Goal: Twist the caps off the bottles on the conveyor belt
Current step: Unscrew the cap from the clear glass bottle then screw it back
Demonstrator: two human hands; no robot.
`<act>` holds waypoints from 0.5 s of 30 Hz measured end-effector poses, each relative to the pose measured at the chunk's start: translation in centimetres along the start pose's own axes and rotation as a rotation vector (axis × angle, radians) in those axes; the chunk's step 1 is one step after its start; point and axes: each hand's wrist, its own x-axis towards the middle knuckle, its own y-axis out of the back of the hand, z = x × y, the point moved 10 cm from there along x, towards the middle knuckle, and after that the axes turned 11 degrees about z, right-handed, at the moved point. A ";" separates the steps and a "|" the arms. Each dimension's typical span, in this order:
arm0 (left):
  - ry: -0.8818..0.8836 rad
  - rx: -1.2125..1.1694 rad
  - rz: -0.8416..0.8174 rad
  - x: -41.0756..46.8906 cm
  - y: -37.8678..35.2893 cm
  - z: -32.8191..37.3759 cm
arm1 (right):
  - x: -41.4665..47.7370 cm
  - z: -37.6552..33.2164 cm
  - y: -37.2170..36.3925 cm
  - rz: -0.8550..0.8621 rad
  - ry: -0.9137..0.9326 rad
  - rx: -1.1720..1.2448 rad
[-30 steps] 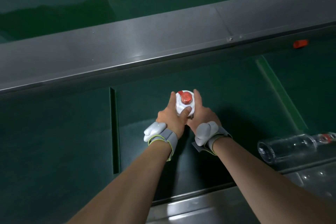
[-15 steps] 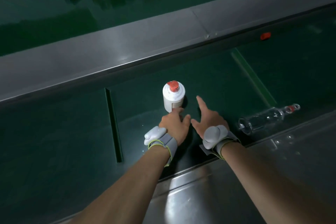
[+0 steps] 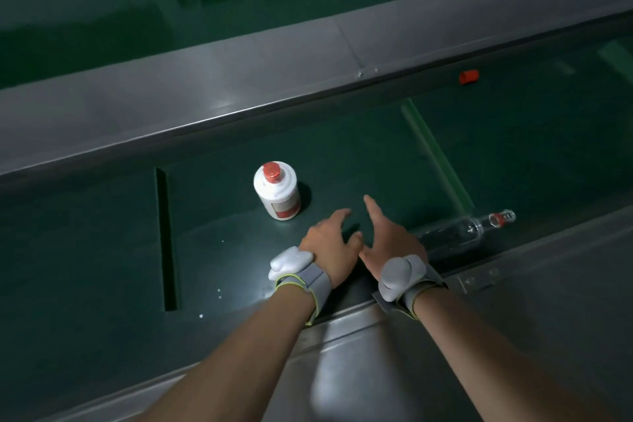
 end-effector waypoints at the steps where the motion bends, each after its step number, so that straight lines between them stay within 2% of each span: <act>1: 0.014 0.002 -0.007 0.4 -1.1 0.3 | 0.7 0.8 0.0 -0.016 0.008 0.018; 9: 0.167 0.031 -0.037 1.4 -10.1 3.0 | 4.7 8.6 1.7 -0.096 0.121 -0.043; 13: 0.166 0.098 -0.041 1.7 -13.4 4.5 | 6.2 12.1 2.0 -0.164 0.104 -0.037; 15: 0.105 0.128 -0.117 1.8 -15.5 5.5 | 6.7 13.4 2.0 -0.189 0.089 -0.048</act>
